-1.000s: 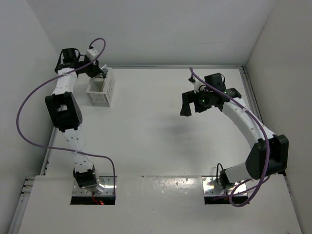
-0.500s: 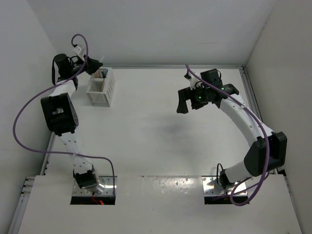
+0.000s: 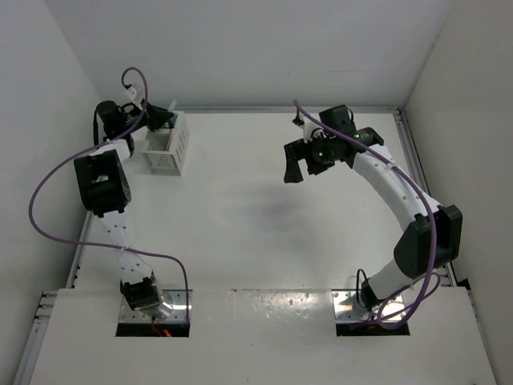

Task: Organize the makeup

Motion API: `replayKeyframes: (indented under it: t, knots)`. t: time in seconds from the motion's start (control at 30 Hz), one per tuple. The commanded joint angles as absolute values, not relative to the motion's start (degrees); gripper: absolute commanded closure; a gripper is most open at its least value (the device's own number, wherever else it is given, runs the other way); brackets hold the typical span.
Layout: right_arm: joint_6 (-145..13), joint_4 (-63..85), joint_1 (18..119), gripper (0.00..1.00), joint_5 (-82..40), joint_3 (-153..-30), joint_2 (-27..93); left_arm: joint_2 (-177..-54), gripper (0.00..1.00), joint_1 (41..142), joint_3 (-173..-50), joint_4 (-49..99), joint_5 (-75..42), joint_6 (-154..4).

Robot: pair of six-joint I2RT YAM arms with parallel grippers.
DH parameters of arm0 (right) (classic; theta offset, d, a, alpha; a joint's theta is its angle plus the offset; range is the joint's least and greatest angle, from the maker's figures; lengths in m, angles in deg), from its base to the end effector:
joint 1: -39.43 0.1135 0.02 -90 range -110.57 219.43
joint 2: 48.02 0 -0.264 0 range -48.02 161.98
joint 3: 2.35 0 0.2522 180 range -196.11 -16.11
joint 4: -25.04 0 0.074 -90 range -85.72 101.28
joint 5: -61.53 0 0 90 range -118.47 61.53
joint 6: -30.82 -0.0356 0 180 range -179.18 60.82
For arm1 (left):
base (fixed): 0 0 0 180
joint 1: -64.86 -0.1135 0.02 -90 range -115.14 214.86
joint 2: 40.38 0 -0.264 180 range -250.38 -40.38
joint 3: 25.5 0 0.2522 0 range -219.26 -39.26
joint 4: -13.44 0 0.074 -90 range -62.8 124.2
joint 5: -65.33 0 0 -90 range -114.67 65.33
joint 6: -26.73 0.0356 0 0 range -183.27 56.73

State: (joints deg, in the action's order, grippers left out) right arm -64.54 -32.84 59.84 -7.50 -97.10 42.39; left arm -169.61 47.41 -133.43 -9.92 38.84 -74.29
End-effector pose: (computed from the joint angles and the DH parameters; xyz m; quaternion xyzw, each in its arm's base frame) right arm 0.3115 0.1295 0.3103 -0.1787 0.9185 0.2371 0.2613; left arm 0.4978 0.1231 0.2296 0.2220 0.6654 -0.3305 0.6315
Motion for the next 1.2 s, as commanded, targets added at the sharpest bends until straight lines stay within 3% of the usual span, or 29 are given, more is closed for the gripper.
replayKeyframes:
  t: [0.0,0.5,0.57,0.6,0.7,0.83,1.17]
  knots:
    - [-63.49,-34.32,60.26,0.0,-7.9,-100.92,43.82,-171.51,1.0,46.67,-135.58,-14.28,41.16,-73.46]
    - [-62.6,-37.49,61.49,0.0,-8.17,-106.63,47.25,-175.73,1.0,46.67,-137.43,-16.04,42.22,-72.94]
    - [-62.43,-37.5,61.58,0.0,-8.34,-107.07,47.69,-175.73,0.92,46.67,-136.82,-16.04,42.83,-72.94]
    - [-62.34,-37.58,61.84,0.0,-8.25,-107.34,47.78,-175.73,0.75,46.67,-136.21,-16.04,42.83,-72.94]
    - [-62.34,-37.67,61.93,0.0,-8.17,-107.61,48.39,-175.73,0.59,46.14,-135.67,-15.52,42.83,-72.23]
    - [-62.25,-37.67,61.93,0.0,-7.9,-107.96,48.92,-175.73,0.52,46.14,-135.67,-14.99,43.36,-71.54]
    - [-61.9,-37.85,62.37,0.0,-7.55,-107.87,49.1,-173.71,0.49,45.62,-138.47,-12.62,43.89,-72.75]
